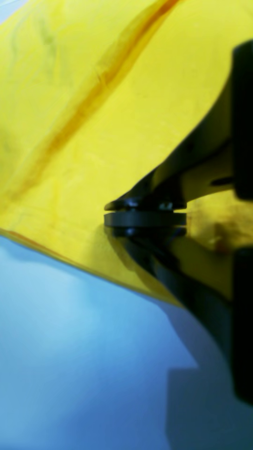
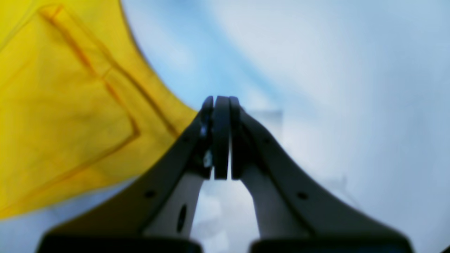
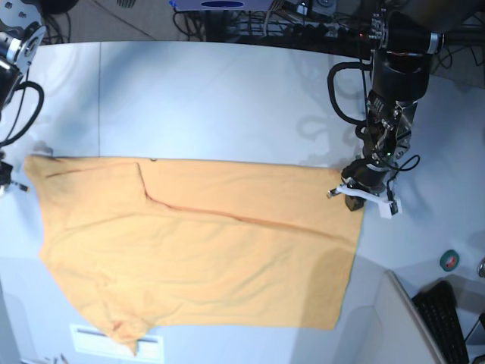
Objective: Layout the t-shirt on the table in an organized manner, then fold the t-shirt properly
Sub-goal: 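Adjust the shirt edge with both grippers to straighten it, then open both grippers and raise them off the shirt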
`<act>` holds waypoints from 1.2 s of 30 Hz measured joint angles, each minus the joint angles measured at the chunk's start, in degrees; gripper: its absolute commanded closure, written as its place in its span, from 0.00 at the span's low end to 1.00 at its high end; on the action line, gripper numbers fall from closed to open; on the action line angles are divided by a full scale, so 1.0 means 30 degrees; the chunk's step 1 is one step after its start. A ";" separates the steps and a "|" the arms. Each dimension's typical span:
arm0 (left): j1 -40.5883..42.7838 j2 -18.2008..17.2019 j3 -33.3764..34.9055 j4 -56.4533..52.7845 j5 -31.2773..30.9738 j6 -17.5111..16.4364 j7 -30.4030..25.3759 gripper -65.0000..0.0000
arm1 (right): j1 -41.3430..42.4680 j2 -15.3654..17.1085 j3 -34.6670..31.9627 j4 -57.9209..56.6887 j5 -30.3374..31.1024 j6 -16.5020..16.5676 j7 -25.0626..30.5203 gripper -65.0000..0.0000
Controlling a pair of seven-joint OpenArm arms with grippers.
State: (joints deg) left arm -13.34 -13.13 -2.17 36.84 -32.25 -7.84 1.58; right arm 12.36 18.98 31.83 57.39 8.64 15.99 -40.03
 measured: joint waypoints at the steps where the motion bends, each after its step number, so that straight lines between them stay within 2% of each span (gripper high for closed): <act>1: 0.0007 -0.0051 -0.0015 0.0000 -0.0029 0.0051 -0.0044 1.00 | -0.0255 -0.0146 -0.0051 0.0641 0.0627 0.0029 -0.0554 0.75; 2: 0.0007 -0.0095 -0.0007 0.0000 -0.0029 0.0036 -0.0102 1.00 | -0.0510 -0.0284 -0.0080 0.1188 0.0918 0.0109 -0.0794 0.72; 4: -0.0073 -0.0211 0.0000 -0.0044 -0.0022 0.0044 -0.0058 1.00 | -0.0831 -0.0452 -0.0211 0.1683 0.1217 0.0452 -0.1501 0.73; 8: -0.0204 -0.0401 0.0007 -0.0080 0.0073 0.0131 0.0189 1.00 | -0.0911 -0.0466 -0.1151 0.1654 0.1137 0.2856 -0.3104 0.72; 12: -0.0204 -0.0459 0.0007 -0.0080 0.0095 0.0153 0.0175 1.00 | -0.0772 -0.0612 -0.1297 0.1545 0.1224 0.2907 -0.3104 0.72; 16: -0.0197 -0.0503 0.0007 -0.0095 0.0095 0.0168 0.0138 1.00 | 0.0058 -0.0350 -0.1260 -0.0546 0.1151 0.2900 -0.3162 0.72; 19: -0.0204 -0.0495 0.0007 -0.0095 0.0095 0.0182 0.0160 1.00 | 0.0415 -0.0284 -0.1282 -0.1741 0.1275 0.2929 -0.2208 0.72; 22: -0.0204 -0.0503 0.0007 -0.0095 0.0095 0.0189 0.0153 1.00 | 0.0641 -0.0102 -0.1275 -0.2426 0.1195 0.2929 -0.2215 0.72; 36: -0.0204 -0.0503 0.0007 -0.0095 0.0102 0.0189 0.0160 1.00 | 0.0678 -0.0058 -0.1275 -0.2659 0.1137 0.2929 -0.2164 0.76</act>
State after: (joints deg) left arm -13.96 -14.63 -2.15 36.56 -31.94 -7.27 2.07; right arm 14.39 18.81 28.01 49.41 12.05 24.77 -46.52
